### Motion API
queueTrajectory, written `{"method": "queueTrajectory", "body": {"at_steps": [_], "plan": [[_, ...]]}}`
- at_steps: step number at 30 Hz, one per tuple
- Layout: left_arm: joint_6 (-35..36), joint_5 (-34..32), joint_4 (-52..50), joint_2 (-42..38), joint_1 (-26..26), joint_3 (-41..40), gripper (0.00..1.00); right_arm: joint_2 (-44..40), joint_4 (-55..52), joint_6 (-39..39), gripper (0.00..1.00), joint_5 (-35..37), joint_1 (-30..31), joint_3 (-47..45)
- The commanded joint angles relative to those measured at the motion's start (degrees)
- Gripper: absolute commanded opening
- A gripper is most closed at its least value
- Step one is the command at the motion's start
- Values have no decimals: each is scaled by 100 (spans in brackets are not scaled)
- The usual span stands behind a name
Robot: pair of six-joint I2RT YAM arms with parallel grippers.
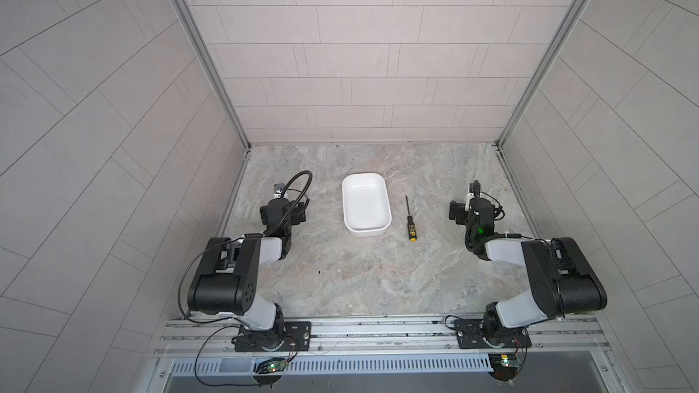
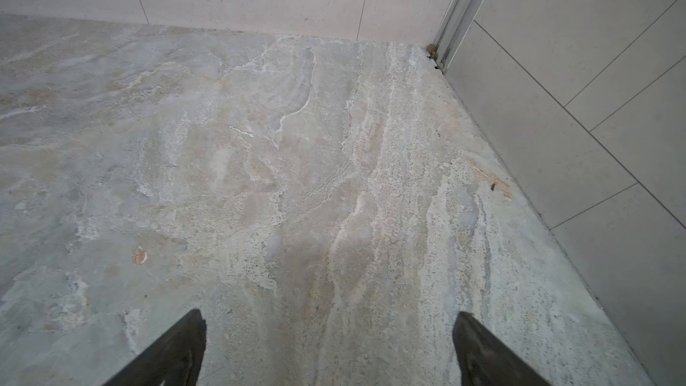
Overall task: Put the screwdriver in the bin
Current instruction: Pick up the screwdriver from the center of the table.
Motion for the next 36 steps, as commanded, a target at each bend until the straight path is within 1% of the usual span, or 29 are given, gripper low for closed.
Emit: {"method": "queueTrajectory", "body": {"at_steps": [1,14,15,16,18,19,20,22,23,24,25,27,30,32,34,36], "plan": [[-43,-33,81,-43,-23,21,100,29,-10,-65,99,73,12,98],[-44,-34,75,-28,-20,30,100,3,11,-60,99,75,12,76],[-55,-24,50,-24,-16,46,100,-12,-3,-96,97,74,32,95],[-44,-19,76,-37,-24,25,100,-88,-355,-110,95,93,54,249],[-14,81,28,-105,-19,41,100,-314,-1734,-36,92,126,90,903],[24,168,-288,-181,-20,195,100,-359,-2258,46,91,126,88,1256],[23,160,-849,-309,-31,463,100,-361,-2775,164,91,88,90,1592],[-303,-118,-2554,-498,-33,1258,100,-349,-3689,340,89,-325,103,2114],[-355,-86,-3111,-527,-27,1574,100,-335,-4018,457,88,-540,143,2317],[-396,122,-3422,-574,-39,1735,100,-329,-4319,564,88,-729,202,2469],[-450,341,-3615,-661,-46,1816,100,-317,-4569,601,88,-898,265,2594],[-796,789,-3981,-925,-67,1883,100,-259,-5170,741,88,-1157,436,2854],[-1315,1483,-4186,-1353,-117,1713,100,-85,-5905,886,88,-1618,631,3143],[-1629,1707,-4240,-1626,-157,1508,100,20,-6240,971,88,-1917,763,3217],[-1851,1954,-4328,-1915,-179,1323,100,118,-6484,1029,85,-2274,945,3237],[-2013,2143,-4477,-2134,-188,1207,100,160,-6599,1130,84,-2367,1174,3214]]}}
